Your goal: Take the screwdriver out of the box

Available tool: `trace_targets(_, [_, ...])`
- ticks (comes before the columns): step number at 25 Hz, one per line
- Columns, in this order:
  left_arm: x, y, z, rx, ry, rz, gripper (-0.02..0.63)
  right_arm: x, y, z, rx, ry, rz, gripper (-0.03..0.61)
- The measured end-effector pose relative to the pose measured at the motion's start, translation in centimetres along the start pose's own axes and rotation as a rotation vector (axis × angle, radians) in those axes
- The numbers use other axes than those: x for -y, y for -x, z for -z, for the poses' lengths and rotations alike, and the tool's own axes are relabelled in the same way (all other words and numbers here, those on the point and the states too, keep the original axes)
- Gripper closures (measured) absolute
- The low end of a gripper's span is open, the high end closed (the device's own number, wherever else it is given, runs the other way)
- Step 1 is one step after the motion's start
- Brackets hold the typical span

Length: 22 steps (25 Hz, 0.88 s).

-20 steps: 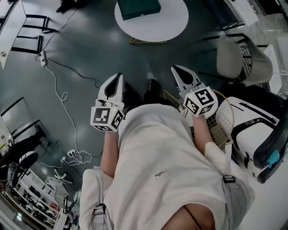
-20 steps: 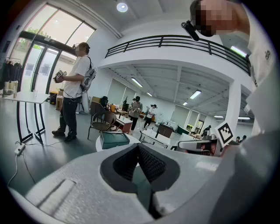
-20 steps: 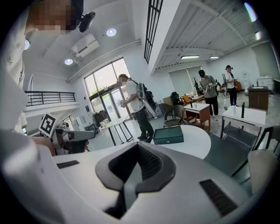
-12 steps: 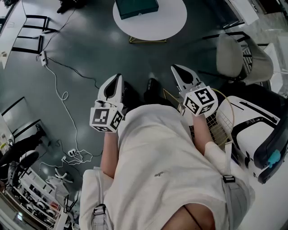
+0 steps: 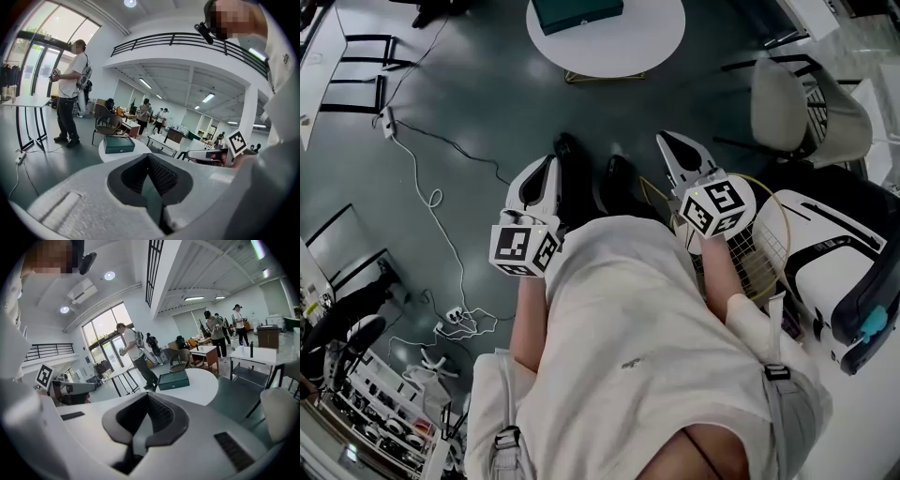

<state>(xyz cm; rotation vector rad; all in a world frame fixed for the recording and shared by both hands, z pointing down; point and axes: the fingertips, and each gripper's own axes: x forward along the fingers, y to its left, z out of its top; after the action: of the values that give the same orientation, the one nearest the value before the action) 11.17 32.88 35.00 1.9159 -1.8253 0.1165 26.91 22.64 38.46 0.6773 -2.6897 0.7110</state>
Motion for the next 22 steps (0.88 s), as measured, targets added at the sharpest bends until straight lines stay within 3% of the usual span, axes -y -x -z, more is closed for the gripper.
trace_targets(8, [-3.6,-3.0,-2.8,0.001,-0.008,0.045,0.604,0.2,-3.5,-1.9,-0.019,0.007,0.045,0.572])
trace_targets(16, [-7.5,-8.4,-8.5,0.037,-0.031,0.161,0.604,0.2,-9.0,-6.9,-0.029,0.046,0.108,0.572])
trace_targets(22, [-10.4,-10.8,-10.7,0.014,-0.069,0.231,0.604,0.0,-12.7,-8.8,-0.022,0.032,0.149,0.572])
